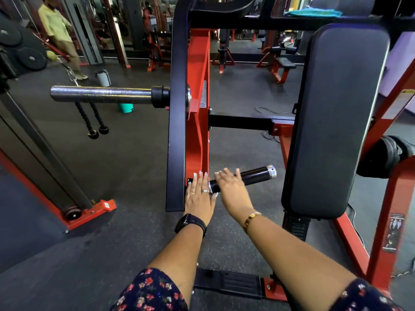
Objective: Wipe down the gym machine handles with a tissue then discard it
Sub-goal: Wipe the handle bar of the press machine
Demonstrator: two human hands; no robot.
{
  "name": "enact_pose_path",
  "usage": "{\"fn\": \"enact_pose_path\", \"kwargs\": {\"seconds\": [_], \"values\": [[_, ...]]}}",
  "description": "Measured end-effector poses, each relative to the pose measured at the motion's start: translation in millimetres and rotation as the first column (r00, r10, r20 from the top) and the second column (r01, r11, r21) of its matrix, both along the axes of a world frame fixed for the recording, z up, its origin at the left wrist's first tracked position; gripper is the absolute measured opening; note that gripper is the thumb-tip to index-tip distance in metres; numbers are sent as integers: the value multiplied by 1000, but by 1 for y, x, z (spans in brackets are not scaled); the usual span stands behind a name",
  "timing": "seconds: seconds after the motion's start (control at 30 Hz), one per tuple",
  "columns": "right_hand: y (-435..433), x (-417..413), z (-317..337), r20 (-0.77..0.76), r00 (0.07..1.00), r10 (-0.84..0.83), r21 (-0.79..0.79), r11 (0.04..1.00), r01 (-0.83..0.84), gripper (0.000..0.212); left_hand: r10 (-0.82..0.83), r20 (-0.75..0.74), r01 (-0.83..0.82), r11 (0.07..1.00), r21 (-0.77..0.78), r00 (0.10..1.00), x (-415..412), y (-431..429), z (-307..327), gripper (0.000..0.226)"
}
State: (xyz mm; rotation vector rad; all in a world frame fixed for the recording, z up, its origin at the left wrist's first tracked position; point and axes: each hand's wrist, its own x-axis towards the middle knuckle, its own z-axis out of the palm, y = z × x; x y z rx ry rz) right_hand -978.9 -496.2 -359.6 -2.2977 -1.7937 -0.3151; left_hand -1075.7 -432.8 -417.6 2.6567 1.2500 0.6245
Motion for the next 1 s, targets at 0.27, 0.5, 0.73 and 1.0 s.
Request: {"fn": "enact_pose_path", "kwargs": {"seconds": [0.27,0.5,0.73,1.0], "values": [[-35,-18,-42,86,986,146,22,989,-148,59,76,78,-77,997,9,994,1,0,4,57],[-1,-7,0,97,995,23,-95,995,-14,56,70,22,-70,998,-4,997,2,2,8,73],[-25,-10,-21,144,982,123,-38,992,-118,73,50,-11,-51,997,-55,999,0,-1,3,62],[-24,47,13,207,974,-97,-55,992,111,55,-3,31,4,1000,-25,1000,-2,-4,6,67]]}}
